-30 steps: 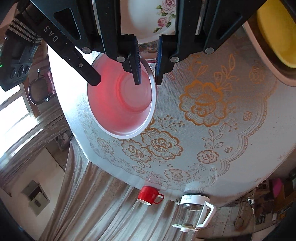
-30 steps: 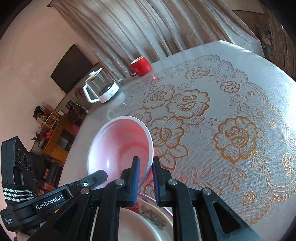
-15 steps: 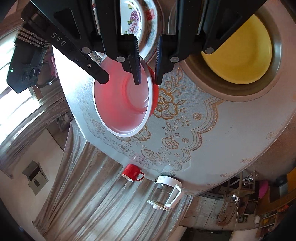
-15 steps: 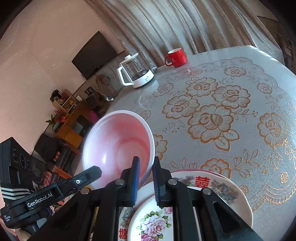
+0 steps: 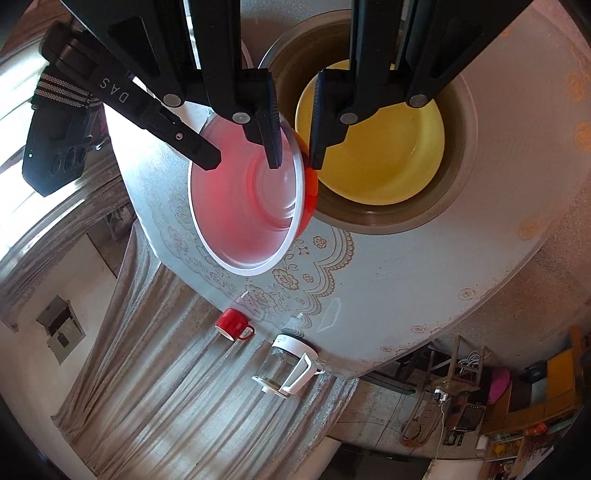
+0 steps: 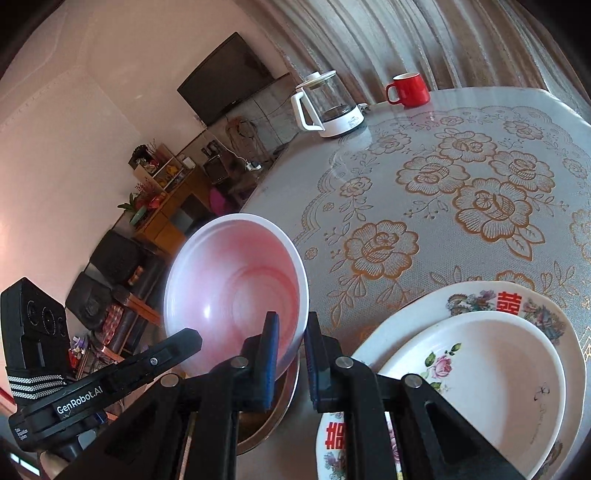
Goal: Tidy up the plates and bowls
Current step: 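Carry the red cup over the basin and lower it into the yellow bowl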
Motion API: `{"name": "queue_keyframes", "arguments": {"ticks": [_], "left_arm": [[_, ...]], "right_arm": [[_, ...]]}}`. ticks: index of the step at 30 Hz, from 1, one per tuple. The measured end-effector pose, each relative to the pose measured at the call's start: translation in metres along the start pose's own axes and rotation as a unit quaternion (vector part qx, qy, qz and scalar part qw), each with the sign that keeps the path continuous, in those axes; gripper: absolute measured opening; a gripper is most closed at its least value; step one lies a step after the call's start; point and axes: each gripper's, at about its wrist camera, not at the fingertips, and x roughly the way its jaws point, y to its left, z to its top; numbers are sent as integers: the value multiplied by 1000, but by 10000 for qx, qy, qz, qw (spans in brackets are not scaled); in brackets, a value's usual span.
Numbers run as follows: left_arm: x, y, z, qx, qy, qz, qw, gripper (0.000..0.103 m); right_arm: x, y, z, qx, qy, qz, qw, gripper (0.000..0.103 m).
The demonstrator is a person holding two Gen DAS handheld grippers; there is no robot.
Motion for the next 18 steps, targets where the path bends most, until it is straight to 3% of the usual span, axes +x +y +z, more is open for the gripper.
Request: {"name": "queue_keyframes", "arguments": {"ticks": [10,18], "left_arm": [[-18,41,-18,-430,-23,82,9990,15],[-16,57,-29,-622,51,187,9979,15]], "right_arm": [[21,27,-17,-238,392,198,9988,13],[33,38,-28,-364,571,112,9976,15]]}}
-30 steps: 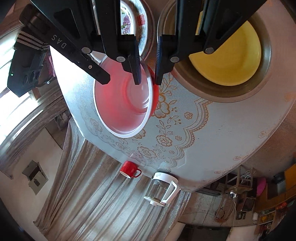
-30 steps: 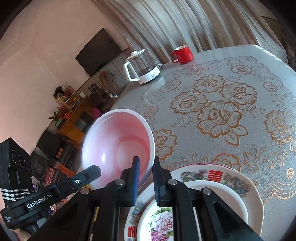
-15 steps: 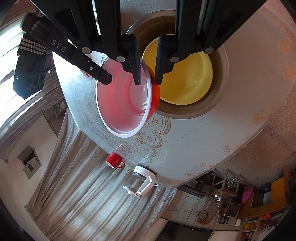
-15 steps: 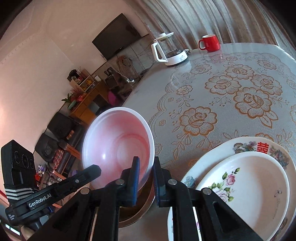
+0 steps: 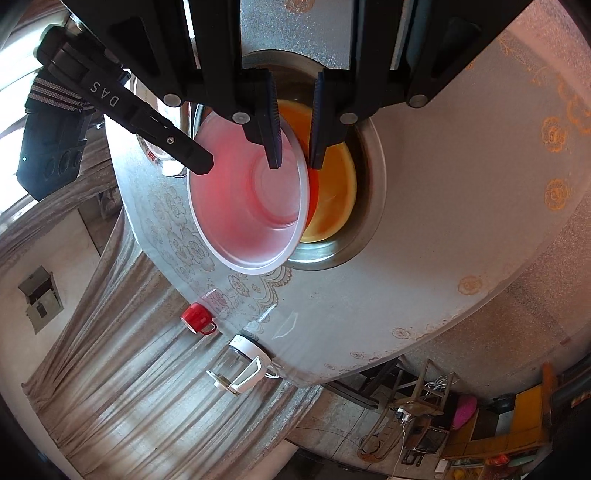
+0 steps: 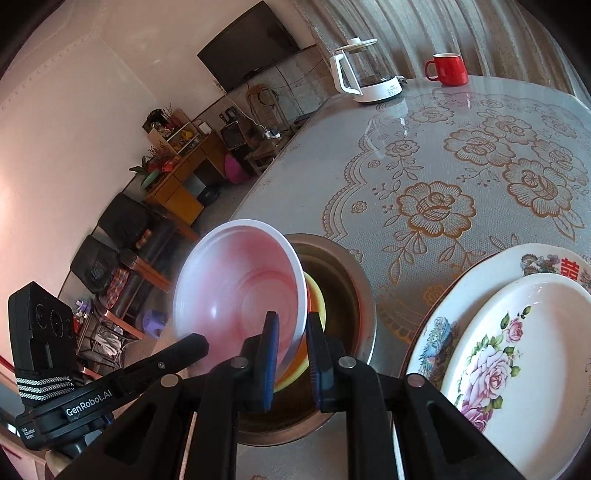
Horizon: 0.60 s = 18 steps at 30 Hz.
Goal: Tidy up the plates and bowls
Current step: 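Carry the red cup over the basin and lower it into the yellow bowl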
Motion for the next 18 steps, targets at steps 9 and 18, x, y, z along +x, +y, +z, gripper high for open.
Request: {"name": "queue_keyframes", "arguments": {"ticks": [9,18], "left_arm": [[1,9,-6,41,-77,178,9998,15],[0,8,-8,214,-174,233,9993,15]], "right_arm": [[14,5,-7,-83,174,-147,9997,22],[16,6,-10,-155,123,-240,9995,22]]}}
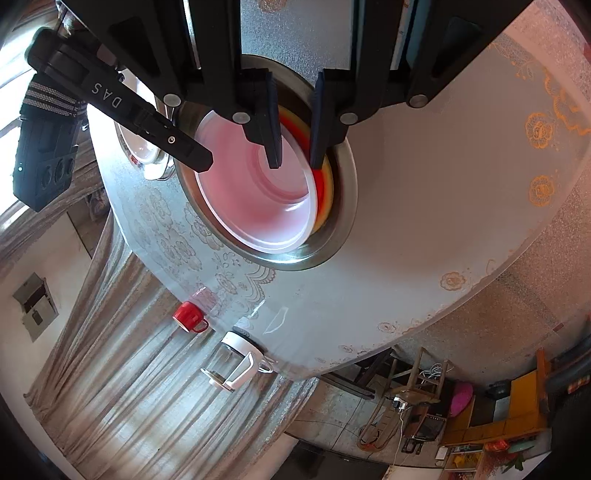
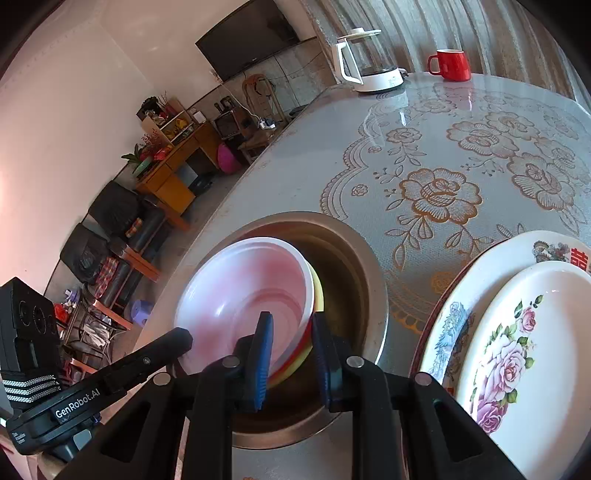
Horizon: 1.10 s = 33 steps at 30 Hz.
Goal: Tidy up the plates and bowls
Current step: 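Carry the red cup over the basin and lower it into the yellow bowl, then open both grippers and withdraw them from the red cup rim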
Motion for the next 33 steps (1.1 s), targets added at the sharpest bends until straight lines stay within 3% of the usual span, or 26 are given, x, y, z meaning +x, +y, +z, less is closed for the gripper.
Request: {"name": "queue_keyframes", "arguments": {"ticks": [7,20,24,33], "left_arm": [[-1,-2,-2,110,-14,13,9999,15],[-4,-6,-6,277,-139,121,9994,17],[-7,-10,-6,415,-212,149,9988,25],[-18,-6,-7,511,-461,288,9972,28]], "right_arm": [[2,3,-4,-172,-27,-174,9997,22],[0,4,-6,-139,18,-127,9998,23],[2,7,-5,-228,35,-170,9996,28],[15,15,4,-625,148,-535,9965,31]]}}
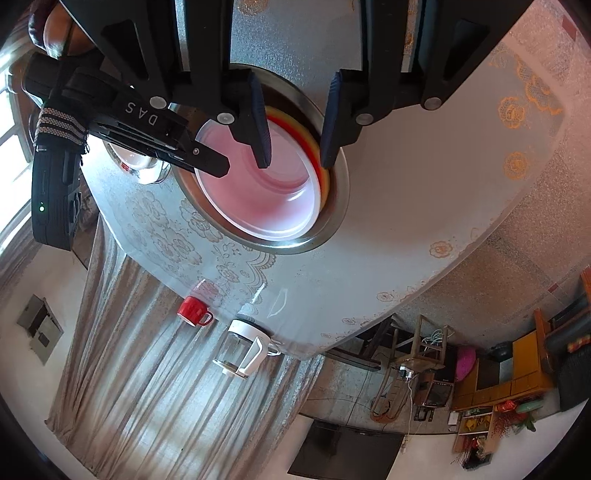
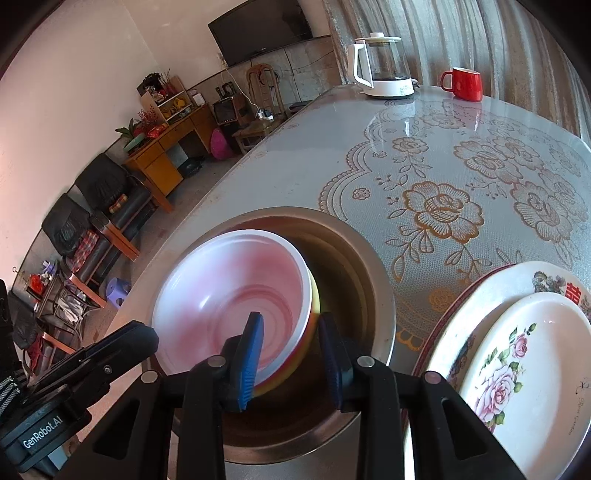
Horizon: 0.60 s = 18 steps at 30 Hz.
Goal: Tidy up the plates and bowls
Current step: 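Open both grippers and withdraw them from the red cup rim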
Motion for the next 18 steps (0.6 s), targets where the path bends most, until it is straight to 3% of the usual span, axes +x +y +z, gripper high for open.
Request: {"name": "queue_keyframes", "arguments": {"ticks": [10,18], "left_arm": [[1,14,-5,-104,16,100,9999,29],[3,19,-7,-182,60,113,9998,31]], "right_arm": [[11,24,-5,-931,122,-723,9930,30],[6,25,-5,-1104,131,-1108,9876,27]]}}
